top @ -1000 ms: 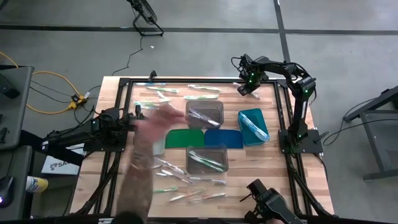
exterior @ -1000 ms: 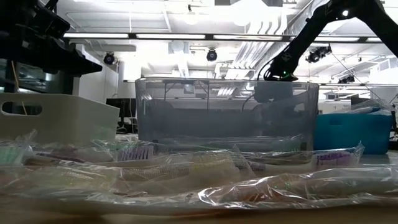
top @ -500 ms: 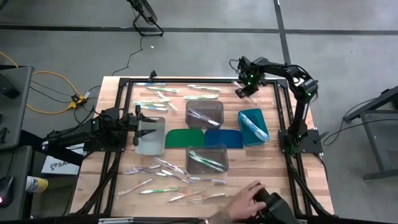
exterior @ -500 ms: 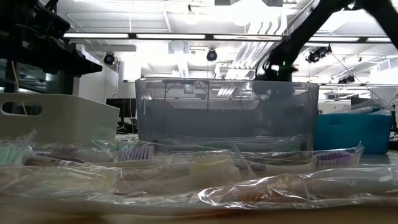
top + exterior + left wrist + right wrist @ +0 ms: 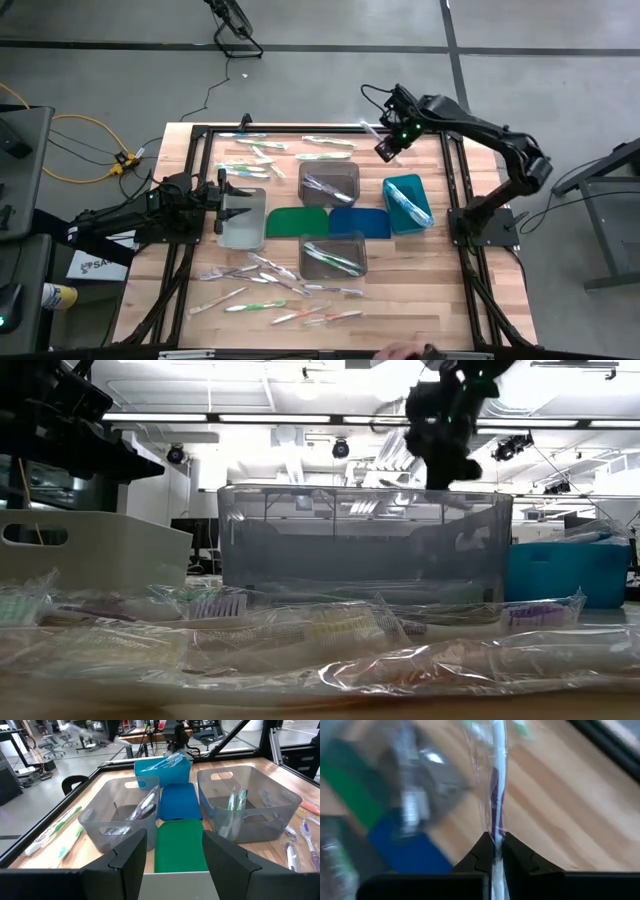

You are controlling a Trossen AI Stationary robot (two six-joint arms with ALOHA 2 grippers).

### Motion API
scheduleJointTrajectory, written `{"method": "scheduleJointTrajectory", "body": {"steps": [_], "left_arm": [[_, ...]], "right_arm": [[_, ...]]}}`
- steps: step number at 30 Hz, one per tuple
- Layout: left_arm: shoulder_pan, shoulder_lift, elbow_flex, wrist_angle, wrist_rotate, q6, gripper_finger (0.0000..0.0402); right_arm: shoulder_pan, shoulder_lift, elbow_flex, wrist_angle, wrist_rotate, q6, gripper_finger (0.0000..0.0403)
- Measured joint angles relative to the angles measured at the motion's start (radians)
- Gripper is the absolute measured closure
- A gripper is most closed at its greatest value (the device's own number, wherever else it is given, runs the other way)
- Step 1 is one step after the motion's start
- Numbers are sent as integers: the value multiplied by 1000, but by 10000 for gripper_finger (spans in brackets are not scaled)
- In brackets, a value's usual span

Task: Pick & Place Toothbrushes
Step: Put the purple toothbrush into the top black bin

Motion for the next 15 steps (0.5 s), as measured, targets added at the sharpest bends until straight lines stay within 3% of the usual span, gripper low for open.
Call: {"method": "scheduleJointTrajectory", "body": {"steps": [15], "left_arm": [[0, 0, 0, 0, 0, 0, 215]], "right_arm": [[257, 123, 0, 336, -77, 123, 388]]}}
